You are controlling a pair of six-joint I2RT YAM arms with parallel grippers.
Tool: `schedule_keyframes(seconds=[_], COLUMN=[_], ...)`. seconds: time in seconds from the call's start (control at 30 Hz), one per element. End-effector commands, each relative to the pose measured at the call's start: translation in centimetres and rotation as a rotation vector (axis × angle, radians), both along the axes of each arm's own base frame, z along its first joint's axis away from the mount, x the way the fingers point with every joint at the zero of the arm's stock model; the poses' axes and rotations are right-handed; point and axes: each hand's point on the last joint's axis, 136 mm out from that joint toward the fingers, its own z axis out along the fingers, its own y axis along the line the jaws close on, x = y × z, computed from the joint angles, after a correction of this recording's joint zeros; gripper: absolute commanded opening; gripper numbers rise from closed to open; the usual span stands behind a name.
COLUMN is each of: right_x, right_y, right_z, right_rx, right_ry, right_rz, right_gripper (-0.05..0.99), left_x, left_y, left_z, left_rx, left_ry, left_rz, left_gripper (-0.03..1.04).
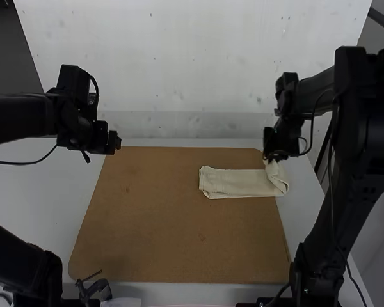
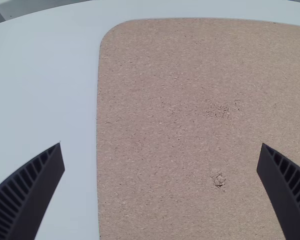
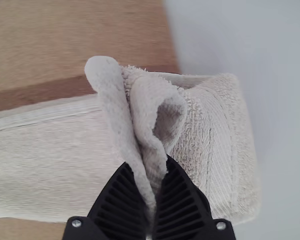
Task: Fold the towel.
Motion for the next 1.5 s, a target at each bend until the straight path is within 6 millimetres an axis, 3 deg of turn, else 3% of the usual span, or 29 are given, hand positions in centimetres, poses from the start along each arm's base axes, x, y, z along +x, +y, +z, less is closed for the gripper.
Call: schedule_keyframes(seconds=[0.0, 0.13, 0.3, 0.8, 0.83, 0.93, 1.0, 1.13, 1.17, 1.23, 1.27, 1.3, 1.47], right_x=[-0.1, -0.2, -0.6, -1.4, -1.5, -1.1, -0.9, 0.3, 0.5, 0.7, 0.5, 0.1, -1.7], right_y=[4.9, 9.7, 14.0, 19.3, 19.4, 20.2, 20.2, 18.6, 18.2, 17.1, 16.7, 16.4, 16.4], right_z=[0.6, -0.2, -0.5, -1.8, -1.9, -0.9, 0.4, 2.9, 3.3, 3.1, 2.7, 2.1, -1.4], right_rx=[0.001, 0.003, 0.017, -0.020, -0.017, 0.016, 0.036, 0.060, 0.062, 0.050, 0.037, 0.026, -0.019], right_ry=[-0.027, -0.007, -0.002, 0.028, 0.027, -0.020, -0.042, -0.100, -0.108, -0.102, -0.091, -0.074, 0.010], right_rz=[0.007, 0.062, 0.117, 0.198, 0.197, 0.205, 0.202, 0.161, 0.153, 0.139, 0.143, 0.147, 0.169], right_gripper=[0.02, 0.02, 0.02, 0.03, 0.13, 0.65, 0.72, 0.68, 0.56, 0.18, 0.06, 0.02, 0.02], left_x=[-0.1, -0.4, -0.6, -0.3, -0.4, -0.2, -0.1, -0.1, -0.1, 0.0, 0.0, 0.0, 0.0], left_y=[0.6, 0.6, 0.8, 0.7, 0.7, 0.7, 0.7, 0.7, 0.7, 0.7, 0.6, 0.6, 0.5], left_z=[-0.2, -0.3, -0.4, -0.3, -0.4, -0.4, -0.6, -0.7, -0.7, -0.7, -0.8, -0.8, -0.9], left_rx=[0.011, 0.011, 0.016, 0.016, 0.016, 0.017, 0.018, 0.017, 0.015, 0.015, 0.014, 0.014, 0.013], left_ry=[-0.001, -0.001, 0.000, -0.012, -0.011, -0.020, -0.019, -0.022, -0.022, -0.026, -0.026, -0.028, -0.027], left_rz=[0.002, 0.002, 0.003, -0.003, -0.003, 0.001, 0.000, -0.001, -0.001, -0.002, -0.003, -0.004, -0.005], left_gripper=[1.00, 1.00, 1.00, 0.99, 0.99, 0.99, 0.99, 0.99, 0.99, 0.99, 0.99, 0.99, 0.99])
